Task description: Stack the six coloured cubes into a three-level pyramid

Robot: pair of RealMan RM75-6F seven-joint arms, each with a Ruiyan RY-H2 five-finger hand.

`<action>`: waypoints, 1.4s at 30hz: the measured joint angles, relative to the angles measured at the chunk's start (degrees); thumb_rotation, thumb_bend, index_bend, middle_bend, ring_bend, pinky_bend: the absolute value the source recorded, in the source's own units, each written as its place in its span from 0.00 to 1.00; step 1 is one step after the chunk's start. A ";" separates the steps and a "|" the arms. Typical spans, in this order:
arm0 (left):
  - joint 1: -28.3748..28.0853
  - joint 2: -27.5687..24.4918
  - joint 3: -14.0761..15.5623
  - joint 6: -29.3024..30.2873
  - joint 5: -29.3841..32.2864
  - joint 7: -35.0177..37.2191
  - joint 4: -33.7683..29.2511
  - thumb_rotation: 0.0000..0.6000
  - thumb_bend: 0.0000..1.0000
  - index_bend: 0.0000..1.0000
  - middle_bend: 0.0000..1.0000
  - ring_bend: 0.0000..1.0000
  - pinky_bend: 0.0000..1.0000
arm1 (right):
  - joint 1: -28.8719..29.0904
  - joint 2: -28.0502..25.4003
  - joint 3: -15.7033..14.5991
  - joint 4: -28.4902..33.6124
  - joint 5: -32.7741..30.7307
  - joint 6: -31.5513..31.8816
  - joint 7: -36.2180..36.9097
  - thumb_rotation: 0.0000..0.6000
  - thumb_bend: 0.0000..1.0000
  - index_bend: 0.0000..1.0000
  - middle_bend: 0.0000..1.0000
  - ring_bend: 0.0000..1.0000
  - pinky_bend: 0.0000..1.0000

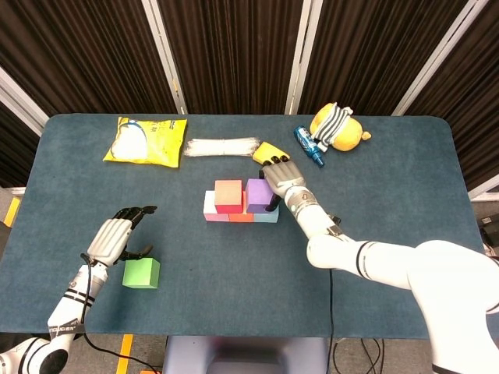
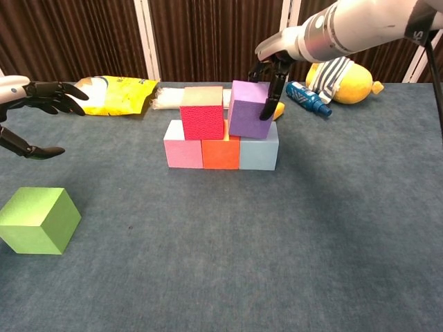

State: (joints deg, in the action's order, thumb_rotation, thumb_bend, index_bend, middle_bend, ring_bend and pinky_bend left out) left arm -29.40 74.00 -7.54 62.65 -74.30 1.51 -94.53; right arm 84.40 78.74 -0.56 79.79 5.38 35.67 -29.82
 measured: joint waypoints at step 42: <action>0.03 0.44 0.23 -0.72 -0.76 1.95 1.49 1.00 0.30 0.14 0.18 0.15 0.16 | 1.35 1.89 0.48 -0.51 -4.04 2.00 -4.41 1.00 0.27 0.47 0.22 0.08 0.14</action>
State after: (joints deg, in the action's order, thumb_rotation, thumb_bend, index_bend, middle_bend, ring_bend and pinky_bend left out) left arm -29.37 74.44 -7.31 61.93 -75.06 3.46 -93.05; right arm 85.75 80.63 -0.09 79.29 1.34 37.68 -34.23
